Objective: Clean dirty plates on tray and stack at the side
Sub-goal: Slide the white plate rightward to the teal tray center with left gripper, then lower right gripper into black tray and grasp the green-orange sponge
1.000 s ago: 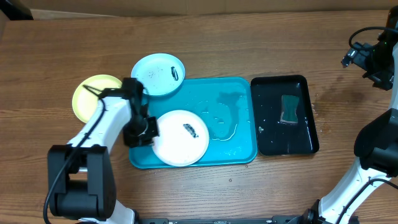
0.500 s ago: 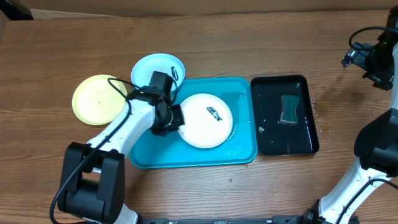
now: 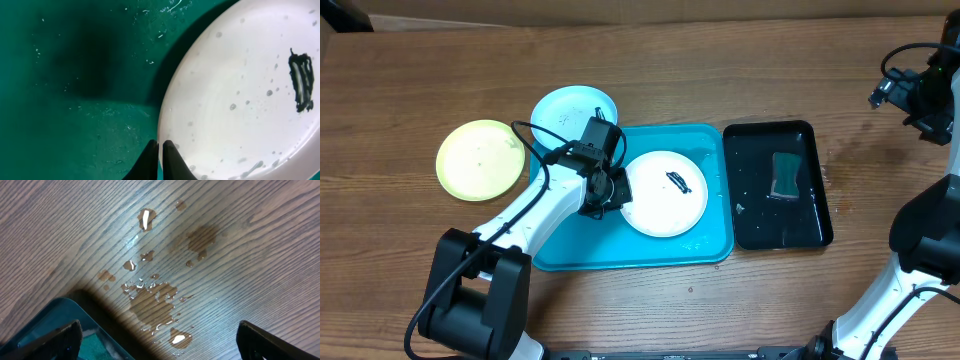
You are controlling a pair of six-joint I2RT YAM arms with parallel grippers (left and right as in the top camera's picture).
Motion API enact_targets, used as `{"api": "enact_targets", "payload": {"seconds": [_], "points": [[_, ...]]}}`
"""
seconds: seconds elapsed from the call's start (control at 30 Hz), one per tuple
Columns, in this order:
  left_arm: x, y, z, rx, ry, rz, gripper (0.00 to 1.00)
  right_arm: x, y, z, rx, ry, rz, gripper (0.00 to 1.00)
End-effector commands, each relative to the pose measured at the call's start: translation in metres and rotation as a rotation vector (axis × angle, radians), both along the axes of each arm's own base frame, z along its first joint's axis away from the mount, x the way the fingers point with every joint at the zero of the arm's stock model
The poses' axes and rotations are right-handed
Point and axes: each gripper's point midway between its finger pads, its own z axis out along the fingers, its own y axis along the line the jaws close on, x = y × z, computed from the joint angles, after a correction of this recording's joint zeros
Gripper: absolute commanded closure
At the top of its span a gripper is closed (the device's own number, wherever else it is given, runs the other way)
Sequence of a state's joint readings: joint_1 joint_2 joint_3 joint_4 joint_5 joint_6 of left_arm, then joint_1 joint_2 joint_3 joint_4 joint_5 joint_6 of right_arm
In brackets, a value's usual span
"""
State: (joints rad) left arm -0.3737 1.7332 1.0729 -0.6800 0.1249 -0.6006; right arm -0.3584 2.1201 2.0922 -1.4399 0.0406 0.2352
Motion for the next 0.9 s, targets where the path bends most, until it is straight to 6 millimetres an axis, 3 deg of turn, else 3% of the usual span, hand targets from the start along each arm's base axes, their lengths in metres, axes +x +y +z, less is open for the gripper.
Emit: {"api": "enact_targets", "payload": {"seconds": [0.0,0.43,0.57,0.63,0.8,0.87], "points": [[0.002,0.007,-0.004,0.053,-0.013,0.011,0.92,0.000,-0.001,0.008,-0.009,-0.020,-0.006,0.00],[0.003,0.003,-0.005,0.041,-0.017,-0.002,0.76,0.000,-0.001,0.008,-0.009,-0.020,-0.007,0.00],[-0.001,0.001,-0.006,0.050,-0.009,-0.033,0.73,0.028,-0.003,0.015,-0.008,-0.141,0.003,0.00],[-0.005,0.000,-0.007,0.056,-0.002,-0.048,0.73,0.035,0.016,0.016,0.100,-0.185,0.030,0.00],[-0.006,-0.004,-0.008,0.053,-0.009,-0.060,0.78,0.027,0.062,0.022,0.338,-0.190,0.145,0.00],[-0.006,-0.004,-0.009,0.053,-0.006,-0.053,0.78,0.025,0.082,0.029,0.442,-0.219,0.228,0.13]]}}
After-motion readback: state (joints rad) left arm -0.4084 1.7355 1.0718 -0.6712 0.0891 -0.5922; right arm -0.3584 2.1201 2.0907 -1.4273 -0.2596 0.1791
